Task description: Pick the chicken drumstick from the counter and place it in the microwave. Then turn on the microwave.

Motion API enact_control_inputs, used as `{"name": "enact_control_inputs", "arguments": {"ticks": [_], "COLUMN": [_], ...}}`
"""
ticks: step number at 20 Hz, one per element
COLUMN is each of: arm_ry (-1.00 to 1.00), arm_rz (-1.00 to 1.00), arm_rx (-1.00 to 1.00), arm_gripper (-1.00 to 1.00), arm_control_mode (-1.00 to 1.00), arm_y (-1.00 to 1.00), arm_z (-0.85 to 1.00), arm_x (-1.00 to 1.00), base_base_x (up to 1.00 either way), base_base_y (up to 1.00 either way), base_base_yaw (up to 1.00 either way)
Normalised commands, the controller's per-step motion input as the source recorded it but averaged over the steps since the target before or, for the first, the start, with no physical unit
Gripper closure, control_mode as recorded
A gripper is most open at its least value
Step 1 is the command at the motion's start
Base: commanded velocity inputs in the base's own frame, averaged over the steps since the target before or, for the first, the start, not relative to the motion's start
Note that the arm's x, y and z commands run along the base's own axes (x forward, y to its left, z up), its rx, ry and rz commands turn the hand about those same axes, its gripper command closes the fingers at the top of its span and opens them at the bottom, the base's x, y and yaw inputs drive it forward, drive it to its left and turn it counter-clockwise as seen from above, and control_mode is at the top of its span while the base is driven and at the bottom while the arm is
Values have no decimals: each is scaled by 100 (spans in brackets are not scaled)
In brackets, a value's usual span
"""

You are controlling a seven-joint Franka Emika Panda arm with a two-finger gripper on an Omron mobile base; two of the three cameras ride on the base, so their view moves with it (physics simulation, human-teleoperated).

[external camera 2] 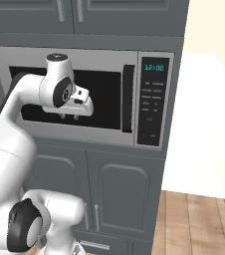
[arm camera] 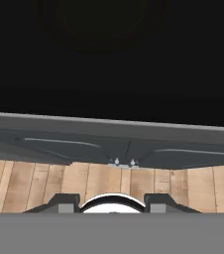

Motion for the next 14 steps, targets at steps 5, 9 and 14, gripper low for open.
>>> {"name": "enact_control_inputs", "arguments": {"ticks": [5,9,14], "arm_ry": [-5,-21,-12], "arm_rz": [-4,-17,-16], "arm_rx": [0,0,0], "arm_gripper": [-100,-100,-100], "arm_control_mode": [-100,-100,-100], "arm_y": [-4,-32,-41], "arm_z": [0,0,0], "arm_x": [-14,-32,-17], "base_base_x": [0,0,0], "base_base_y": [0,0,0], "base_base_yaw": [0,0,0]}}
